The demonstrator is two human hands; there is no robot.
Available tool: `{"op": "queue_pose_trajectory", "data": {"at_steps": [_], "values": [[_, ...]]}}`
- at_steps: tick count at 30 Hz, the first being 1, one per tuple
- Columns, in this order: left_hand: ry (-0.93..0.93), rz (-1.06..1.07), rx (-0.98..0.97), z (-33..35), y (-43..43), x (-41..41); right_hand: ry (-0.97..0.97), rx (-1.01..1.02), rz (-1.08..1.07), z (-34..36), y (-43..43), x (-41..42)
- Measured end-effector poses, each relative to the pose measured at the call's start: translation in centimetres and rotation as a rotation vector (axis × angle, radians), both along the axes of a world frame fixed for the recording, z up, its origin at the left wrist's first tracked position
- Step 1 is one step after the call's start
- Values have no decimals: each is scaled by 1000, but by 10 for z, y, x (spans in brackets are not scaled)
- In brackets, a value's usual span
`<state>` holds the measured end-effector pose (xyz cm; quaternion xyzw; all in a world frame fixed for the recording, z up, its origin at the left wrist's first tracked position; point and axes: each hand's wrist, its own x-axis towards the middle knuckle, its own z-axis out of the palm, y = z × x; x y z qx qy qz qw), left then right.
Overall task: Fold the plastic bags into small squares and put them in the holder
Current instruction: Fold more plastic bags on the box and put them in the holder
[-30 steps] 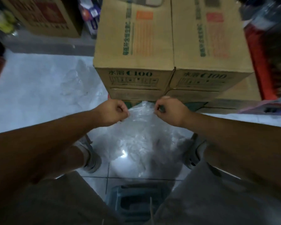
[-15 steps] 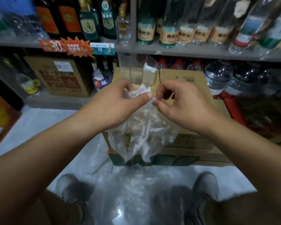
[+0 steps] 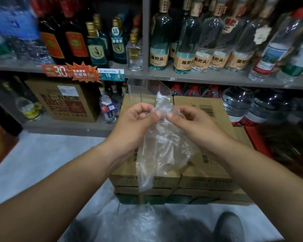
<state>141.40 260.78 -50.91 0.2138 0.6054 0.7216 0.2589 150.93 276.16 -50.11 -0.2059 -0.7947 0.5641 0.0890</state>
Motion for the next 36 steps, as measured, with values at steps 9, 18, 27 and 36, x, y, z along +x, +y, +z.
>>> {"op": "queue_pose_trajectory", "data": {"at_steps": [9, 18, 27, 36], "values": [[294, 38, -191, -5, 2, -8, 216, 89, -121, -4, -1, -9], [213, 196, -168, 1, -4, -15, 246, -111, -192, 3, 16, -6], [114, 18, -307, -3, -13, -16, 297, 160, -379, -1, 42, -15], [-57, 10, -400, -13, -19, -22, 221, 300, -313, 1, 46, -11]]}}
